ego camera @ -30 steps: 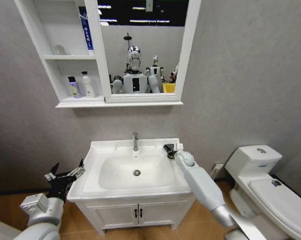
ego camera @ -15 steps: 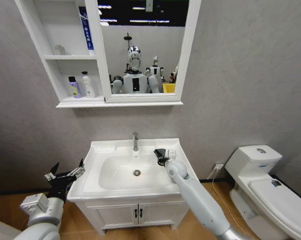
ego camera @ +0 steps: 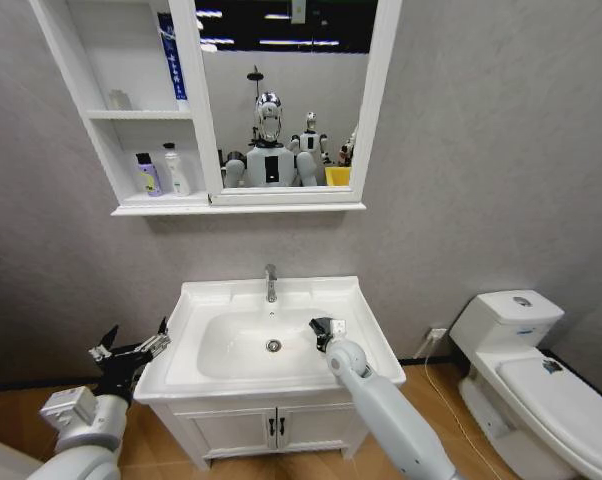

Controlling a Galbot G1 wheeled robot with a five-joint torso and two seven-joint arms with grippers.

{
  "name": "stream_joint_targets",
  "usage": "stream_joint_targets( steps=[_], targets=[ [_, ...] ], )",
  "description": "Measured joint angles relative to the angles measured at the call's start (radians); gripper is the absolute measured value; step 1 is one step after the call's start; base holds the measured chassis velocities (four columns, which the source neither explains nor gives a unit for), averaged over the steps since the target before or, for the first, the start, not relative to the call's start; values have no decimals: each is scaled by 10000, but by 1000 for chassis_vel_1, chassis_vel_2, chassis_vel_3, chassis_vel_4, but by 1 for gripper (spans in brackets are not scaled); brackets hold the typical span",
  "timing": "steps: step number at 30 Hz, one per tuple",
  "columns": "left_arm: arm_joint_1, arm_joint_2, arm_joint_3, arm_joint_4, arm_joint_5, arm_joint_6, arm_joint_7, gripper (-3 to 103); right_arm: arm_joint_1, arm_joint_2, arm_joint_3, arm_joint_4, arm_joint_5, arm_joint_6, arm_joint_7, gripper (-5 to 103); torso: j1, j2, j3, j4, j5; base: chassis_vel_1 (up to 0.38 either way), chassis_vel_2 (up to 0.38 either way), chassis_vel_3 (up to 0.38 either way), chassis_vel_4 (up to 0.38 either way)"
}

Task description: Move facial cleanser and shampoo from washbasin to cabinet, then wipe washbasin with towel.

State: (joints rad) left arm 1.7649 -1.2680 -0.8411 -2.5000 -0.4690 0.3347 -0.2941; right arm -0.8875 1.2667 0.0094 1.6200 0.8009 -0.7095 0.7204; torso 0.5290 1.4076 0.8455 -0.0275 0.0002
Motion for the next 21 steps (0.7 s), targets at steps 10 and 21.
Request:
stream_joint_targets(
  steps=[10,21],
  targets=[
    [0,0,0,0,0,-1,0,100,91,214,-26,-455,-257,203,-213,5,0,1,0,-1,0,0,0,0,0],
    [0,0,0,0,0,-1,0,100,107,560,-145,-1052,-733,466,-585,5,0,1,0,-1,0,0,0,0,0]
  ],
)
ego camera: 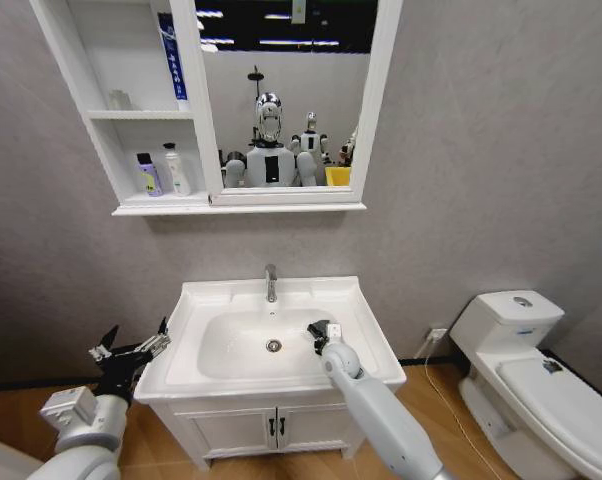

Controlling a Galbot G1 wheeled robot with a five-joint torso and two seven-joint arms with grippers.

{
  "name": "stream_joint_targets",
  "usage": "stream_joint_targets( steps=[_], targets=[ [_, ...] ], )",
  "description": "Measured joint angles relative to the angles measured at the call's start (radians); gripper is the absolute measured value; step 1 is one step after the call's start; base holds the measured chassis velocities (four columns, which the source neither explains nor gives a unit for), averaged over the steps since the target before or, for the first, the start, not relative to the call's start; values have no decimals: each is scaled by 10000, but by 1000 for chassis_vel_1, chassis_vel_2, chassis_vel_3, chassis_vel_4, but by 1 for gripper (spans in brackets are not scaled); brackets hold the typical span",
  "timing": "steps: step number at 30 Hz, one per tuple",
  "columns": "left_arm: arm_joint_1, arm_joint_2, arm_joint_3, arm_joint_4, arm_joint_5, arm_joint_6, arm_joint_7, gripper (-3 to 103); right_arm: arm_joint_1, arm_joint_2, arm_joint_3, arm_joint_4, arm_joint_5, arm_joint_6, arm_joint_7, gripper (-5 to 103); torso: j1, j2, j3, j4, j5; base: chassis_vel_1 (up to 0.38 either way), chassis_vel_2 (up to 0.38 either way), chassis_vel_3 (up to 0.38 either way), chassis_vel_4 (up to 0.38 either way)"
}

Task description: Move facial cleanser and shampoo from washbasin to cabinet, then wipe washbasin with towel.

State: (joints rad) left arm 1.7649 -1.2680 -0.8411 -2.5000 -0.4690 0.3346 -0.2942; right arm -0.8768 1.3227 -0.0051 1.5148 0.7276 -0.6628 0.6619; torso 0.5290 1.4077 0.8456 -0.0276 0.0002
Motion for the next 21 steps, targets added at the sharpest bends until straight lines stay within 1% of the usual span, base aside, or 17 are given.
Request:
stream_joint_targets(
  steps=[5,9,21],
  targets=[
    [0,0,0,0,0,0,0,100,129,279,-62,-470,-415,193,-338,5,0,0,0,-2,0,0,0,0,0],
    [0,0,0,0,0,0,0,100,219,423,-86,-678,-510,220,-425,5,0,0,1,-2,-1,0,0,0,0],
    [0,0,0,0,1,0,0,100,557,1063,-109,-1561,-1104,403,-1004,5,0,0,1,-1,-1,0,0,0,0]
  ],
)
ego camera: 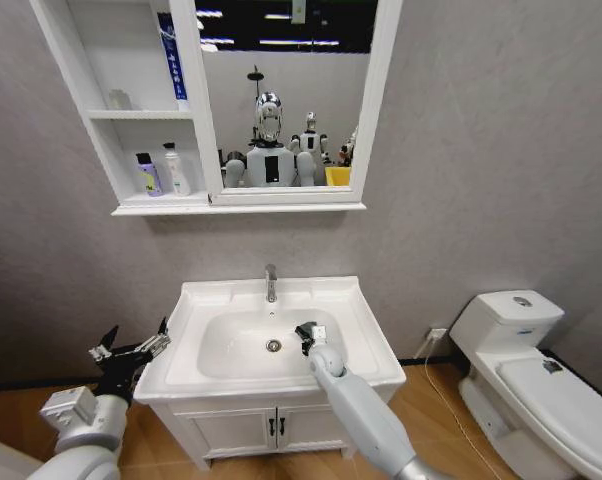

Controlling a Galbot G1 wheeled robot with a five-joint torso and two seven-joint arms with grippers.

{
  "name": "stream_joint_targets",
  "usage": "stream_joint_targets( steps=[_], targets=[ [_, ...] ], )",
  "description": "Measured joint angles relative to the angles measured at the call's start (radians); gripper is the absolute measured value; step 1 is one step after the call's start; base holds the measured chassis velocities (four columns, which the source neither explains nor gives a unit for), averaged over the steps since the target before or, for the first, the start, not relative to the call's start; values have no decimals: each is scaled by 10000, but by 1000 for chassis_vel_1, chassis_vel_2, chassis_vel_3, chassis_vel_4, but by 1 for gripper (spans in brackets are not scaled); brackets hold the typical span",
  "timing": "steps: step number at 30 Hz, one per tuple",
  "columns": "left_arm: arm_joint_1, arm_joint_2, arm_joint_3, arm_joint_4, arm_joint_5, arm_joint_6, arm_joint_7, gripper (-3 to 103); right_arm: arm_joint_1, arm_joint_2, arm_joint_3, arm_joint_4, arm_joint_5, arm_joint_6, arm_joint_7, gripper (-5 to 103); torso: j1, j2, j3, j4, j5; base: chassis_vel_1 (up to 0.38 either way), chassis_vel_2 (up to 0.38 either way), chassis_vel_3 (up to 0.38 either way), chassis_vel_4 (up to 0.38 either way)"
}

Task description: Move facial cleanser and shampoo from washbasin to cabinet, then wipe washbasin with towel.

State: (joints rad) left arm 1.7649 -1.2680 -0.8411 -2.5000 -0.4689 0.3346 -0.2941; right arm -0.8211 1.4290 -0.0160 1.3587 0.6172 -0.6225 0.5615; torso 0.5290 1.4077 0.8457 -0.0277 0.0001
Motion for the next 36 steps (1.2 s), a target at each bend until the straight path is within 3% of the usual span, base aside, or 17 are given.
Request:
stream_joint_targets(
  steps=[25,36],
  targets=[
    [0,0,0,0,-1,0,0,100,224,1051,17,-1163,-630,312,-775,5,0,1,-1,0,0,0,0,0,0],
    [0,0,0,0,0,0,0,100,214,1452,154,-1676,-1150,571,-1456,5,-1,2,-3,-1,-1,0,0,0,0]
  ],
)
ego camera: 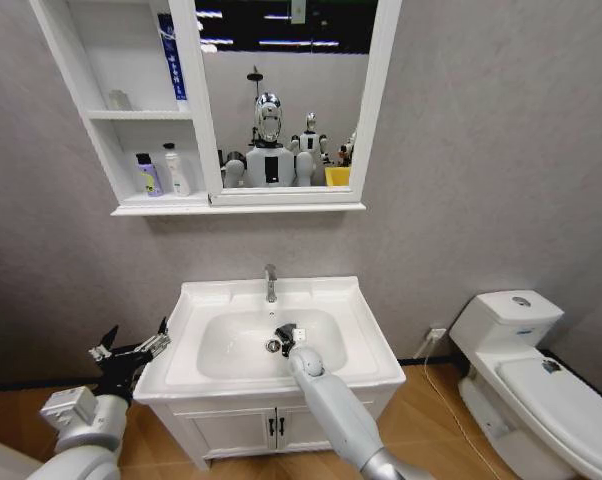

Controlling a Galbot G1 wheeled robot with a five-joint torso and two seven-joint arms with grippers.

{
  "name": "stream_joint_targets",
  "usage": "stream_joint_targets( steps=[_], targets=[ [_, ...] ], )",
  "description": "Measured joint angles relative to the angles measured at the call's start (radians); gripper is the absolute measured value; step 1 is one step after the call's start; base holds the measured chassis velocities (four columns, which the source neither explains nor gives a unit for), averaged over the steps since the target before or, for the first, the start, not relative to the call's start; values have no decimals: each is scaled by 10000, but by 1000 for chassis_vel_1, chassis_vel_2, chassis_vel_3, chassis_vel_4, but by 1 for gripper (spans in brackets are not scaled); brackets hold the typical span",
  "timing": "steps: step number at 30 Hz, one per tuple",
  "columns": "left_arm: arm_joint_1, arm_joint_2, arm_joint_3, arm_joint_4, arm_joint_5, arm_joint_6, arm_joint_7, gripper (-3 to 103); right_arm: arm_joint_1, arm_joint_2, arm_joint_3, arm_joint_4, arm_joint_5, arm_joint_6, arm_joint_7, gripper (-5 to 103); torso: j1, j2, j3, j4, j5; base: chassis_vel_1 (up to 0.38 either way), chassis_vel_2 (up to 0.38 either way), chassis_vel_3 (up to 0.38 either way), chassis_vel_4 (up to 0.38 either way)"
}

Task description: Move facial cleanser and shampoo from washbasin to cabinet, then wipe washbasin with towel.

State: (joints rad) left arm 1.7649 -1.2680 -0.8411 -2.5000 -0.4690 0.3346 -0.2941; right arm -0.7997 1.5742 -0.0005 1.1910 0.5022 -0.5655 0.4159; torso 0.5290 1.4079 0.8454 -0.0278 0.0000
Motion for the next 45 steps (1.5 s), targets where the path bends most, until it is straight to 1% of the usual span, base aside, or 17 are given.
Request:
stream_joint_targets(
  steps=[2,9,11,23,36,45],
  targets=[
    [0,0,0,0,0,-1,0,100,3,99,26,-120,-110,119,-207,5,0,0,0,1,0,0,0,0,0],
    [0,0,0,0,0,0,0,100,37,271,38,-306,-218,305,-486,5,0,0,0,2,1,0,0,0,0],
    [0,0,0,0,0,-1,0,100,61,331,39,-394,-279,421,-678,5,1,0,0,3,1,0,0,0,0],
    [1,0,0,0,0,0,0,100,-35,358,-92,-352,-461,660,-1281,5,2,1,0,1,1,0,0,0,0],
    [0,-1,0,0,0,0,0,100,-306,348,-399,198,-521,631,-1174,5,3,-1,1,1,2,0,0,0,0],
    [0,0,0,-1,0,0,0,100,-284,352,-182,-76,-512,627,-1166,5,-1,1,-2,5,4,0,0,0,0]
  ],
)
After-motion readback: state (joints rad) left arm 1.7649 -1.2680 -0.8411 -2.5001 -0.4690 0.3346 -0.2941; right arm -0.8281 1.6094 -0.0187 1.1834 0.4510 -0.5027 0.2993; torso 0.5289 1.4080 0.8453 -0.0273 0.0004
